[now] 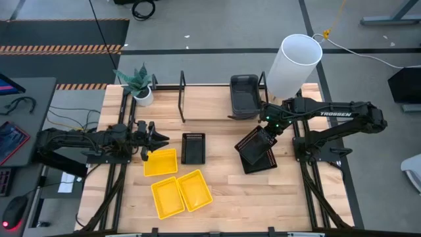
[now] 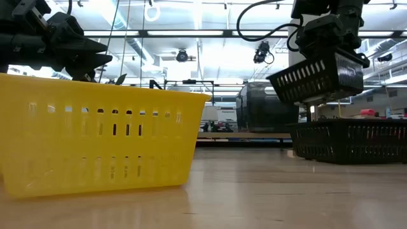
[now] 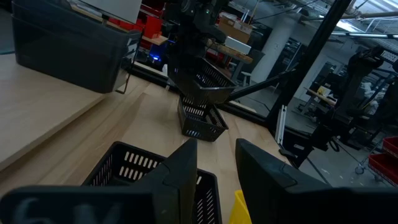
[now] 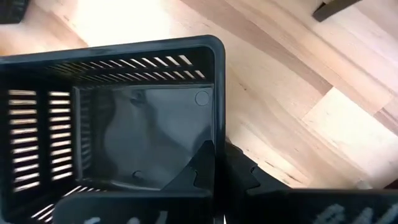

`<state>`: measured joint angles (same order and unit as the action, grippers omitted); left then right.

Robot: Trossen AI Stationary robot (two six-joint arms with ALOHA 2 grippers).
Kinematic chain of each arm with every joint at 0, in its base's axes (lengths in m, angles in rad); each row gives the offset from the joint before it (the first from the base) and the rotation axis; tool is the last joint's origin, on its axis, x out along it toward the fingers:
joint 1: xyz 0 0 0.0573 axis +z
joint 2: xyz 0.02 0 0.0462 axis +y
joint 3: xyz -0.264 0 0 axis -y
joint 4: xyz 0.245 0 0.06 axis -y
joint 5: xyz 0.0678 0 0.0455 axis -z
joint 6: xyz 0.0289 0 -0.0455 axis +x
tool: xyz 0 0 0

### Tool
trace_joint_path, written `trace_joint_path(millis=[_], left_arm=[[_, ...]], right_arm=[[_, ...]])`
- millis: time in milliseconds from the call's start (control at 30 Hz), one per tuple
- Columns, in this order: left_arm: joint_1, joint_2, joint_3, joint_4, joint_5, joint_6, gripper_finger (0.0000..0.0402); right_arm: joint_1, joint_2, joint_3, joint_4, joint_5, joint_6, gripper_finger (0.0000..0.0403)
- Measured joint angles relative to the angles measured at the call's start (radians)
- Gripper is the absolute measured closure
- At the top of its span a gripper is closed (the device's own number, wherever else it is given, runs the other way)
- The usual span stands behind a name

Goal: Stack baskets on shelf by color
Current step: Stack the middle black bin on top of the right black bin

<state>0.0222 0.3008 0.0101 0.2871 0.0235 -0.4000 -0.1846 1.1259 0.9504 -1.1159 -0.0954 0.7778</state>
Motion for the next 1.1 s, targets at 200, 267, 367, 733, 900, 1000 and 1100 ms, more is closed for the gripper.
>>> trace_joint_path(millis=[200,267,367,733,900,1000,1100], left_arm=[[0.000,0.000,0.000,0.000,0.000,0.001,0.0285],[0.000,0.000,0.000,0.000,0.000,0.000,0.0285],[0.000,0.000,0.000,0.000,0.000,0.000,0.0285],[0.000,0.000,0.000,0.000,0.000,0.000,0.0285],[0.000,0.000,0.000,0.000,0.000,0.000,0.0285],[0.000,0.000,0.000,0.000,0.000,0.001,0.0285],[0.000,0.000,0.000,0.000,0.000,0.001,0.0285]], right_arm=[[-0.024,0.000,0.000,0.000,-0.012,-0.066,0.0393],[-0.038,0.000,0.000,0.001,-0.022,-0.073,0.0393],[-0.051,0.000,0.000,0.004,-0.031,-0.075,0.0393],[-0.051,0.000,-0.002,0.005,-0.057,-0.072,0.0393],[-0.060,0.001,-0.073,0.023,-0.061,-0.080,0.0393],[-0.074,0.000,-0.126,0.049,-0.080,-0.088,0.0393],[-0.085,0.000,-0.160,0.081,-0.089,-0.089,0.0393]])
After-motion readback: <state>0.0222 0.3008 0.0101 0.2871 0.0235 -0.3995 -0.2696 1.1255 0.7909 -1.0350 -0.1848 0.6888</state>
